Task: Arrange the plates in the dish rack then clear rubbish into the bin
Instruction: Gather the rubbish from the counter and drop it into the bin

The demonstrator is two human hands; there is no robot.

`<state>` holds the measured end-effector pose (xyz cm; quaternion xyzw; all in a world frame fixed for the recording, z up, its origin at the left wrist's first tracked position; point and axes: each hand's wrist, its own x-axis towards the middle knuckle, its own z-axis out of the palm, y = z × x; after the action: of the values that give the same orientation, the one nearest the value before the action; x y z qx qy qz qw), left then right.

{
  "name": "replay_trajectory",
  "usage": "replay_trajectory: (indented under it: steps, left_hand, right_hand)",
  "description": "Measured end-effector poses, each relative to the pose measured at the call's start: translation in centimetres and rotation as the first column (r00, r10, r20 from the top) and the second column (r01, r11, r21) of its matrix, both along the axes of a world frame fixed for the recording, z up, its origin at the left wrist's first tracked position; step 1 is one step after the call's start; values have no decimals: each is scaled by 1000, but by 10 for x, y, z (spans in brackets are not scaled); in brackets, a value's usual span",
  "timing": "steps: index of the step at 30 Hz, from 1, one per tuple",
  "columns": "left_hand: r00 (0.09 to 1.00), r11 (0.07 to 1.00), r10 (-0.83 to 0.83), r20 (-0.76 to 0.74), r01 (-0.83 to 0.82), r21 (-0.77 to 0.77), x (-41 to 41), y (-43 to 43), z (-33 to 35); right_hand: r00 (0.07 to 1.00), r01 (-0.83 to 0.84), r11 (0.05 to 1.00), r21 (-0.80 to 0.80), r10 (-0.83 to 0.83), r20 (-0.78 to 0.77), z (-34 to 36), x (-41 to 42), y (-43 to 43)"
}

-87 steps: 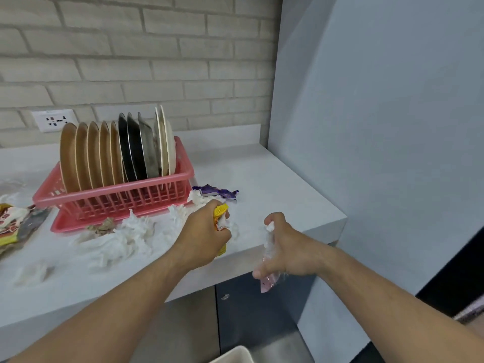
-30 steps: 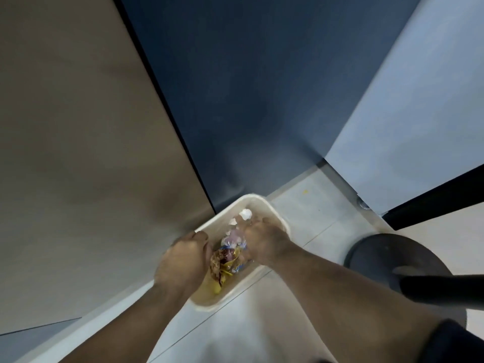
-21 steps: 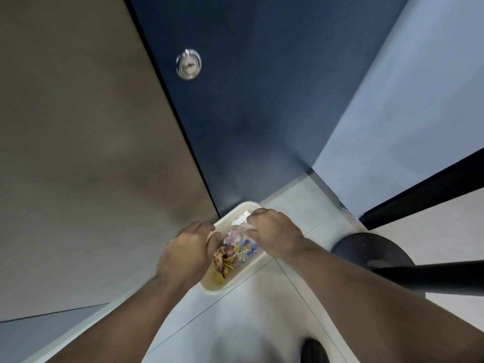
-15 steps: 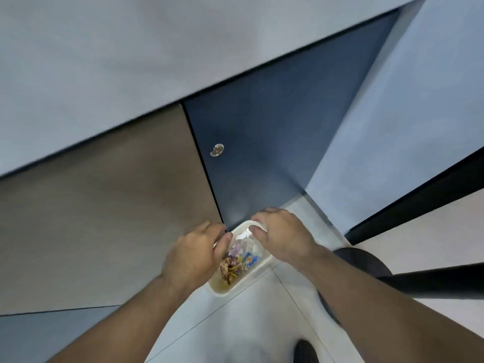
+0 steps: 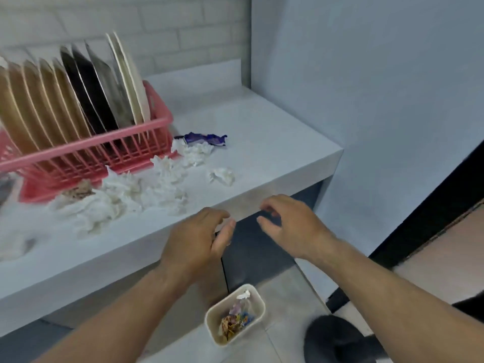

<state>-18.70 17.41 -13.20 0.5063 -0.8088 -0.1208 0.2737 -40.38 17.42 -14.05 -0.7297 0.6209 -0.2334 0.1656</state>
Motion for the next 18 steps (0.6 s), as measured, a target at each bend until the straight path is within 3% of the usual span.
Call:
replay_trajectory:
  steps: [7,18]
  left_hand:
    - [994,991,109,9,-108,-81,3,-4,45]
    - [978,974,205,36,-200,-110,43,-57,47]
  right_hand:
    - [999,-31,998,-56,30,-13,52,-9,-9]
    - [989,-24,1000,-3,24,-147,46,51,-78]
